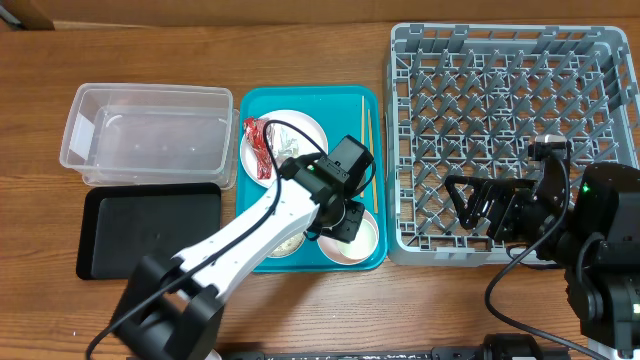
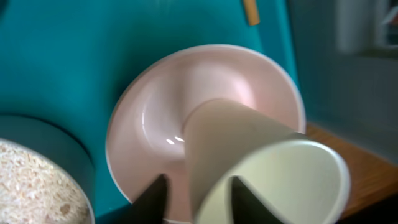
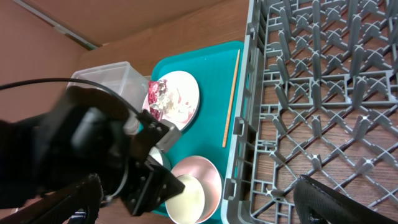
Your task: Sort waste into correct bins and load items into the dishwasher
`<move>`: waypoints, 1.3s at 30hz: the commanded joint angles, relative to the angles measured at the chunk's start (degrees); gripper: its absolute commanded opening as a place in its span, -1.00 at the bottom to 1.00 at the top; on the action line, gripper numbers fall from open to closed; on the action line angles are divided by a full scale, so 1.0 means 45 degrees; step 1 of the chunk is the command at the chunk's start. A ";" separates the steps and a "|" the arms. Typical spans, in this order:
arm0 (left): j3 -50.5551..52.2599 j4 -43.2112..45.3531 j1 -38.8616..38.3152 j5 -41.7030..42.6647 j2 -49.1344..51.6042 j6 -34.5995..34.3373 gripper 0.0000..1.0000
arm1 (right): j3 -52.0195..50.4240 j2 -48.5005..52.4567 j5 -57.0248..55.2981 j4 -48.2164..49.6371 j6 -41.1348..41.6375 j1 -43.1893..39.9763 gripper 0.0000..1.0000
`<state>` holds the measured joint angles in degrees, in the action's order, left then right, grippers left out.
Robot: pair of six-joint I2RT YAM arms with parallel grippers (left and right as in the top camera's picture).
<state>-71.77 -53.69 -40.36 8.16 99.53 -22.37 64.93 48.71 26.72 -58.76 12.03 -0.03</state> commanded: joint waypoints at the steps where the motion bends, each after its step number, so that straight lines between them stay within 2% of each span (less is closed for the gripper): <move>1: -0.0165 -0.0053 0.0199 -0.0146 0.0029 -0.0228 -0.90 | 0.0350 -0.0034 0.0087 0.0019 0.0029 -0.0068 1.00; 6: -0.1341 -0.1205 0.1039 0.0568 -0.0879 -0.0155 -0.92 | 0.0350 -0.0019 0.0083 0.0029 0.0029 -0.0068 1.00; 9: -0.2288 -0.2137 0.2045 0.1914 -0.1710 0.0753 -0.92 | 0.0340 0.0058 0.0092 0.0034 0.0034 -0.0068 0.99; 11: -0.2754 -0.2404 0.3031 0.3798 -0.2288 0.1588 -0.92 | 0.0325 0.0214 0.0311 0.0034 0.0034 -0.0068 0.90; 15: -0.3007 -0.2069 0.5416 1.0613 -0.3089 0.3405 -0.92 | 0.0311 0.0850 0.2851 0.0277 -0.0204 -0.0053 0.82; 17: -0.3007 -0.2127 0.6285 1.3338 -0.3147 0.4192 -0.92 | 0.0311 0.1287 0.4940 0.0714 -0.1205 0.0126 0.82; 19: -0.3002 -0.2463 0.6771 1.4984 -0.3118 0.4789 -0.92 | 0.0311 0.1695 0.6912 0.1399 -0.2030 0.0442 0.82; 21: -0.3002 -0.2895 0.7004 1.6096 -0.3113 0.5387 -0.92 | 0.0311 0.2093 0.8374 0.2424 -0.2113 0.0908 0.83; 24: -0.3002 -0.3147 0.7028 1.6179 -0.3113 0.5561 -0.92 | 0.0311 0.2560 0.9296 0.4080 -0.1851 0.1729 0.84; 28: -0.3002 -0.3376 0.6897 1.6194 -0.3118 0.5561 -0.92 | 0.0311 0.2958 0.9005 0.6042 -0.0457 0.2914 0.83; 32: -0.3002 -0.3400 0.6853 1.6087 -0.3118 0.5561 -0.92 | 0.0316 0.3288 0.8650 0.7038 -0.0233 0.4124 0.74; 35: -0.2997 -0.3415 0.6815 1.5737 -0.3118 0.5557 -0.92 | 0.0316 0.3385 0.8631 0.7553 -0.0233 0.4546 0.43; 37: -0.2997 -0.3565 0.6795 1.5518 -0.3118 0.5557 -0.92 | 0.0316 0.3376 0.8539 0.7616 -0.0238 0.4546 0.36; 39: -0.2997 -0.3818 0.6795 1.5106 -0.3118 0.5557 -0.77 | 0.0316 0.3366 0.8218 0.7548 -0.0223 0.4391 0.17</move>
<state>-84.79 -69.95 -8.99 78.67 85.41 1.87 64.95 64.51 63.40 -25.19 10.50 19.18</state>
